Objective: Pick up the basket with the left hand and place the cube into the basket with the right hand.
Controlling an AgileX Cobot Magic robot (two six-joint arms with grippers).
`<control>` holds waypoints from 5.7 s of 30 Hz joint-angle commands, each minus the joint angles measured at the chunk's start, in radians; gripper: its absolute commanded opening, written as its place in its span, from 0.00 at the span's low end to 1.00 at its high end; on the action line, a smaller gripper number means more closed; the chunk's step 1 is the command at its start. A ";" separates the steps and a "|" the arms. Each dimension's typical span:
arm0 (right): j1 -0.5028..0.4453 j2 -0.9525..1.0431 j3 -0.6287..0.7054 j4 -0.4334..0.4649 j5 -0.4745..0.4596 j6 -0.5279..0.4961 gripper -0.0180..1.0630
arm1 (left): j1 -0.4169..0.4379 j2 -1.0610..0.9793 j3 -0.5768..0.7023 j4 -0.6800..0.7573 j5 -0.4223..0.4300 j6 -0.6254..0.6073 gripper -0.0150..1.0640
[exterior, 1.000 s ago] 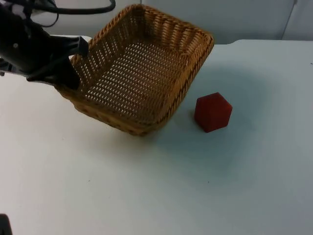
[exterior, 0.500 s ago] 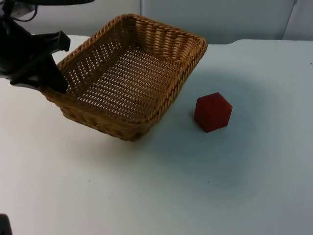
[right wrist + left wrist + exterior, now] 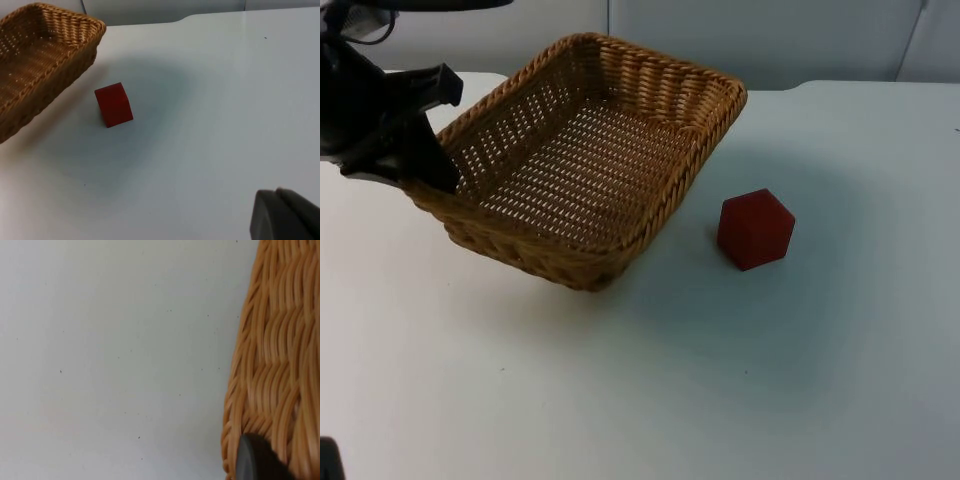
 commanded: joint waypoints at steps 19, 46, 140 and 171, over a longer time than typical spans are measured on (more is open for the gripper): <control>0.004 -0.002 0.000 -0.007 -0.002 0.001 0.01 | 0.002 -0.015 -0.002 -0.028 -0.023 -0.001 0.01; -0.265 0.173 -0.134 -0.084 -0.085 -0.151 0.99 | 0.002 -0.015 -0.002 -0.026 -0.039 -0.001 0.01; 0.396 1.926 -1.047 -0.421 -0.628 0.097 0.02 | 0.002 -0.015 -0.002 -0.032 -0.116 -0.001 0.01; 0.604 2.125 -1.380 -0.148 -0.437 -0.236 0.86 | 0.002 -0.015 -0.002 -0.032 -0.135 -0.001 0.01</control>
